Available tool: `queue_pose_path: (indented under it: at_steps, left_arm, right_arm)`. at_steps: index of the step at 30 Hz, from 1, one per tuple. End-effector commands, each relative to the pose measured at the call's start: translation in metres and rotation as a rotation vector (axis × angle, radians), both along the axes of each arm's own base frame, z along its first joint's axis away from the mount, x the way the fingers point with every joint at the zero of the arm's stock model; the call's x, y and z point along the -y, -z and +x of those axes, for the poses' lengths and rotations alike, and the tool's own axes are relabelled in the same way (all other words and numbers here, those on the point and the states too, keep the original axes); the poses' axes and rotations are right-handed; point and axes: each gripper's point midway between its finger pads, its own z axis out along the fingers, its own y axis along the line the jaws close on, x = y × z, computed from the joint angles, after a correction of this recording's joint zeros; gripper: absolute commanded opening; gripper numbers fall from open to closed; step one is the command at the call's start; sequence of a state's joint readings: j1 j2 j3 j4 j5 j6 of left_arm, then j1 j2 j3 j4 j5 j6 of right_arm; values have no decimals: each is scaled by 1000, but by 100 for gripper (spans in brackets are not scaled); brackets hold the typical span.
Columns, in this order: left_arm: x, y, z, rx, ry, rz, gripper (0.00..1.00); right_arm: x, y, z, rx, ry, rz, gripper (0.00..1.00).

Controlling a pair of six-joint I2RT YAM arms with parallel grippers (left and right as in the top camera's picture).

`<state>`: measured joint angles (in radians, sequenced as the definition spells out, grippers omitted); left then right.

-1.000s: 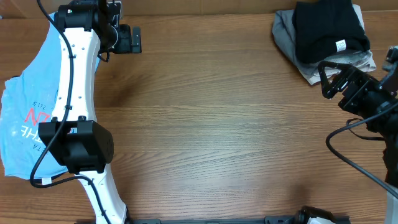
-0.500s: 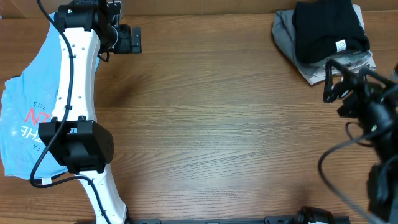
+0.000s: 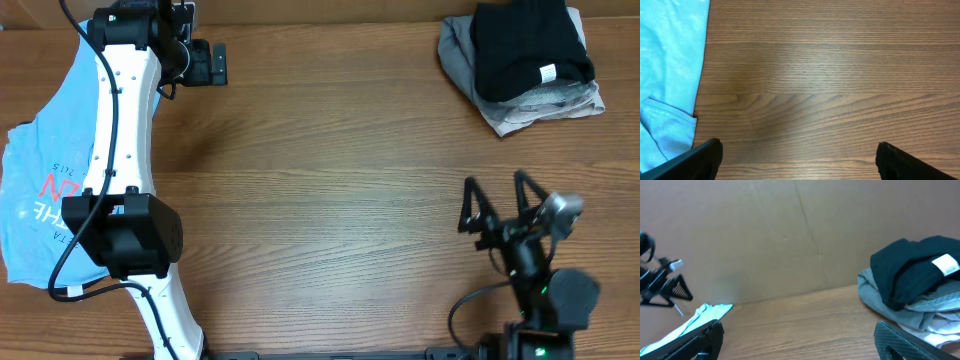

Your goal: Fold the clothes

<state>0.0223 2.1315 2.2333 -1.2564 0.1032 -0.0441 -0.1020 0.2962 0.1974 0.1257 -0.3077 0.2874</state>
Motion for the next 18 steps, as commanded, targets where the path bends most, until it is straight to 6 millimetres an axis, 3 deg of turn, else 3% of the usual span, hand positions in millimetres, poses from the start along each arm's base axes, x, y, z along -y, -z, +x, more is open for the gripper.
queue_pose_path:
  at_steps: [1, 6, 14, 16, 18]
  left_arm:
    - [-6, -5, -1, 13, 9, 12, 100]
    - [-6, -5, -1, 13, 9, 12, 99]
    - [-6, -5, -1, 13, 8, 12, 100]
    - [-6, -5, -1, 13, 9, 12, 100]
    - [-6, -5, -1, 13, 9, 12, 100]
  right_arm:
    - [2, 18, -6, 39, 27, -48, 100]
    - [1, 41, -12, 35, 30, -116, 100]
    - [-6, 58, -17, 35, -1, -278, 100]
    - [-5, 70, -16, -9, -3, -301, 100]
    - [-7, 70, -16, -11, -11, -275, 100]
